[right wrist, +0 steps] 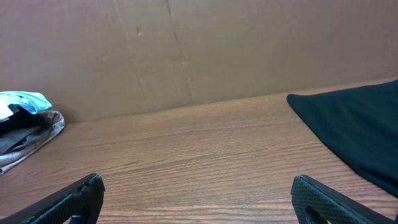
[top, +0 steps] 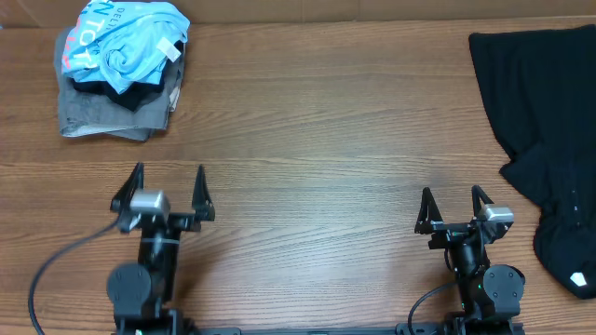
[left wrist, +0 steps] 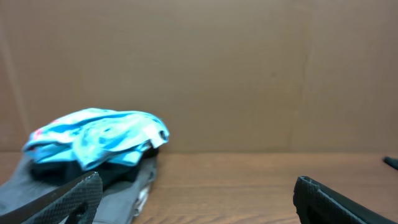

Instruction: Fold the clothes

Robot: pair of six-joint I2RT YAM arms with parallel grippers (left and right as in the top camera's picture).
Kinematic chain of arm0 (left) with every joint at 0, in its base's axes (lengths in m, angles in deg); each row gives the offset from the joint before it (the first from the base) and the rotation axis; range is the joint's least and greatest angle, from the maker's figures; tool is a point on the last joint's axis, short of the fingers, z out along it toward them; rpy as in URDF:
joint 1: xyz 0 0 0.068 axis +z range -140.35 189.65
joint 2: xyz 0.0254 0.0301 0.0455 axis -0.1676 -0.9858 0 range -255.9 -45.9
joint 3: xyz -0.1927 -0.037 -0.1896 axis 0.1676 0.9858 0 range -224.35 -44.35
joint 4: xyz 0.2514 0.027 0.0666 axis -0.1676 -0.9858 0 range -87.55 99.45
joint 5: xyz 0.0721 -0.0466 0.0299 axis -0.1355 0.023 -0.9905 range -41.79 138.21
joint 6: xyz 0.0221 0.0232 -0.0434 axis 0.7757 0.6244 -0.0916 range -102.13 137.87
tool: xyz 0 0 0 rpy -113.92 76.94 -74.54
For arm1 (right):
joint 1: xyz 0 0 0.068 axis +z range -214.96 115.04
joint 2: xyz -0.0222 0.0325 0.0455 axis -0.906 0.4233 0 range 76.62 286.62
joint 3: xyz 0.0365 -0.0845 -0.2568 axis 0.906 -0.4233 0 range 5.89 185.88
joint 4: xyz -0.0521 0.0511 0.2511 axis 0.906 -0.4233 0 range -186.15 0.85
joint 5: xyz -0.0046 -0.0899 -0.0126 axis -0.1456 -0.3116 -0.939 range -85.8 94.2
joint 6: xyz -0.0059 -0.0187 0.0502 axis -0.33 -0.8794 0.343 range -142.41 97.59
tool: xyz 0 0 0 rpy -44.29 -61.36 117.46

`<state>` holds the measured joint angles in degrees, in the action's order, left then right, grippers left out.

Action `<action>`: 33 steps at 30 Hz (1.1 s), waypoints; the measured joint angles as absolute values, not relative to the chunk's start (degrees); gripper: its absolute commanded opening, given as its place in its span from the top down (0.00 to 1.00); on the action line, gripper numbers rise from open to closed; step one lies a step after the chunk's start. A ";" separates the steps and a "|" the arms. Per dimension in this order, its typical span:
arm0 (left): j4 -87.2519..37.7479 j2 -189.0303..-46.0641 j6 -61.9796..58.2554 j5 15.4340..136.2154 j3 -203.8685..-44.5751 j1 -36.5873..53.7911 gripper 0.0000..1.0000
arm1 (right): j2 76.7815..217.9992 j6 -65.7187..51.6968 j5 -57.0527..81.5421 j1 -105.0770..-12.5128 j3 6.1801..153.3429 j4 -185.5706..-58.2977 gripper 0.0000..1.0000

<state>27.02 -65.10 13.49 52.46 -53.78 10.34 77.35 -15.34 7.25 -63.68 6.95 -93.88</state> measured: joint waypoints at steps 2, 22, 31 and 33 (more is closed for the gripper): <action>27.04 -60.21 12.25 51.61 -50.59 11.32 0.00 | 77.35 -15.36 7.16 -63.68 6.95 -93.88 0.00; 5.18 -46.87 7.26 50.41 -44.84 13.18 0.00 | 77.35 -15.36 7.16 -63.68 6.95 -93.92 0.00; 5.14 -46.85 7.55 49.84 -44.84 13.18 0.00 | 77.35 -15.34 7.14 -63.68 6.95 -93.90 0.00; 5.14 -46.85 7.55 49.84 -44.84 13.18 0.00 | 77.35 -15.32 7.14 -63.68 6.95 -93.88 0.00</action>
